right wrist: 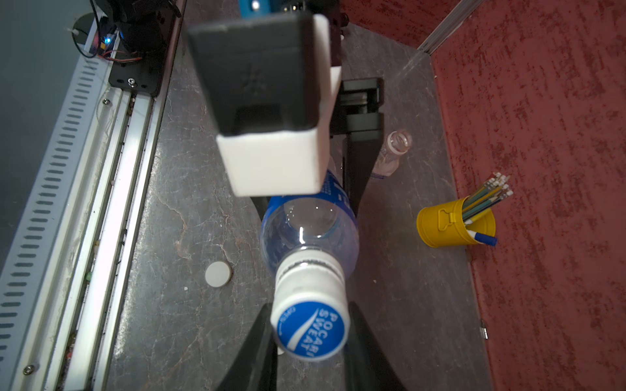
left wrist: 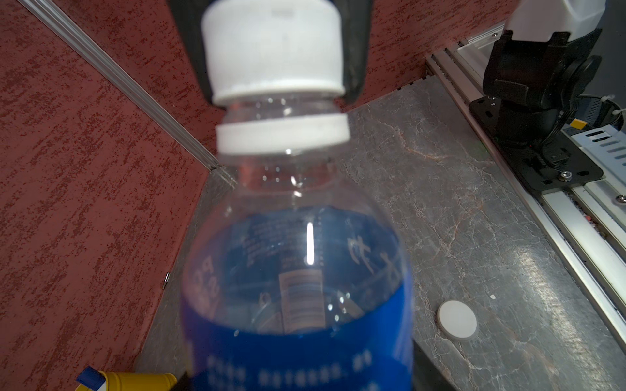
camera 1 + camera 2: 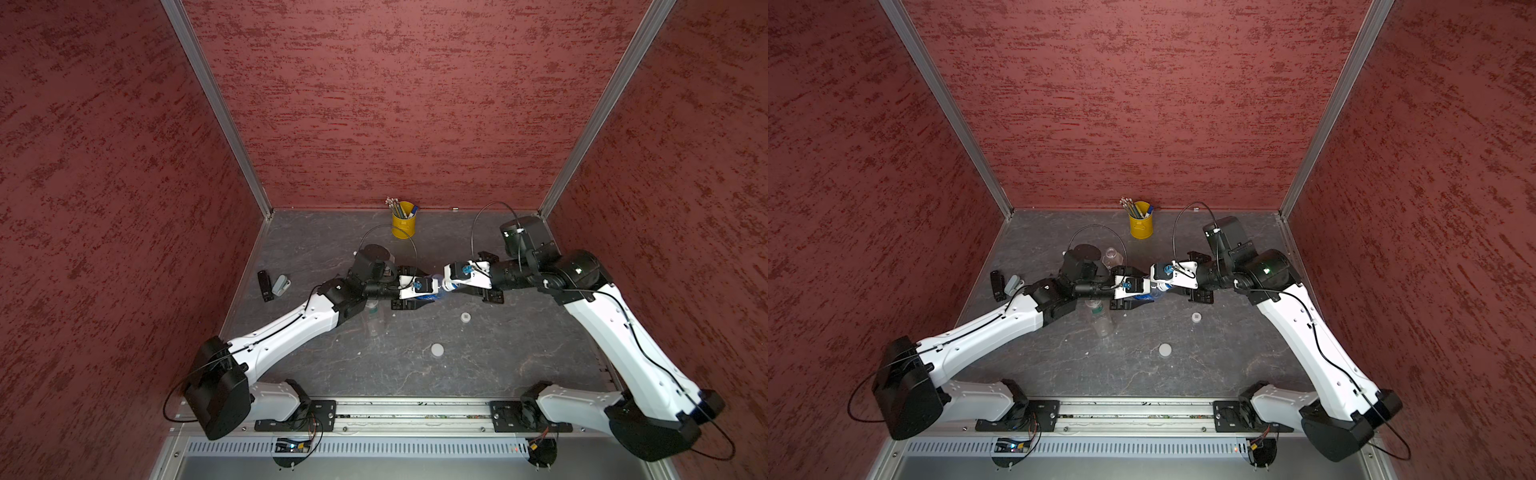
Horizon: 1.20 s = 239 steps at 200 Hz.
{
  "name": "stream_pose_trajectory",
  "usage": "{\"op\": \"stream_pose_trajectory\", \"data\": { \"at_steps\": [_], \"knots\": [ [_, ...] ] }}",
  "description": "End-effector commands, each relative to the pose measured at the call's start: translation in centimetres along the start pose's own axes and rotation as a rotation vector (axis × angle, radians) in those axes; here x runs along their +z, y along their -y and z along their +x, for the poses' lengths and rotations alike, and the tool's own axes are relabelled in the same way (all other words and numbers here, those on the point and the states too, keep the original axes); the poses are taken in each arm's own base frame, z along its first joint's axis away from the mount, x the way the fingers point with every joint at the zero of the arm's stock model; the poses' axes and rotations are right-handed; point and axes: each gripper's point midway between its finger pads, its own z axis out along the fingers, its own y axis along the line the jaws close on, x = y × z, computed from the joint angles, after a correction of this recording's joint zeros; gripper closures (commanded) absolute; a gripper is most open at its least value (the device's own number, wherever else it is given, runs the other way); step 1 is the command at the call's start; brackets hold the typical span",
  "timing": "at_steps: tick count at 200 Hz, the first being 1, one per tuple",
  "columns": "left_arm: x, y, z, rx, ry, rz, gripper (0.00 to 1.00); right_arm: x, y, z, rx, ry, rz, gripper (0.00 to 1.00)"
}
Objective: Screw on the bottle caps
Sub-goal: Screw the bottle cap onto the plastic bottle.
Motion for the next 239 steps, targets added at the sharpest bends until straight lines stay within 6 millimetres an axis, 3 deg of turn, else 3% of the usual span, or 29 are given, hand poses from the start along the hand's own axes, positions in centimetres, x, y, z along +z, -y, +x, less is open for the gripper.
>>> {"op": "stream_pose_trajectory", "data": {
  "at_steps": [1, 31, 52, 95, 111, 139, 182, 217, 239],
  "knots": [
    [0.7, -0.2, -0.4, 0.042, -0.013, -0.016, 0.47, 0.0, 0.9, -2.3, 0.188, 0.091, -0.004, 0.83],
    [1.6, -1.4, -0.2, 0.132, -0.054, -0.154, 0.46, 1.0, 3.9, -1.7, 0.744, 0.116, 0.107, 0.85],
    [1.9, -2.1, -0.8, 0.194, -0.045, -0.240, 0.46, 0.5, 6.1, -0.6, 1.188, 0.174, 0.239, 0.84],
    [2.7, -2.0, -1.2, 0.325, -0.043, -0.320, 0.46, 1.1, 7.0, -0.4, 2.013, 0.572, 0.113, 0.82],
    [2.9, -2.0, -1.0, 0.337, -0.048, -0.325, 0.46, 1.4, 7.2, 0.0, 2.191, 0.658, 0.052, 0.81],
    [3.0, -1.8, -0.1, 0.317, -0.071, -0.310, 0.46, 0.0, 7.4, 0.0, 2.233, 0.695, 0.091, 0.63],
    [2.5, -2.0, 1.1, 0.249, -0.096, -0.292, 0.46, -3.9, 7.6, 1.5, 2.010, 0.699, 0.360, 0.31],
    [1.8, -2.3, 1.7, 0.203, -0.100, -0.276, 0.47, -4.8, 7.2, 2.3, 1.829, 0.586, 0.439, 0.22],
    [1.5, -2.4, 1.3, 0.180, -0.082, -0.256, 0.47, -4.9, 7.2, 0.9, 1.506, 0.505, 0.426, 0.20]
  ]
}}
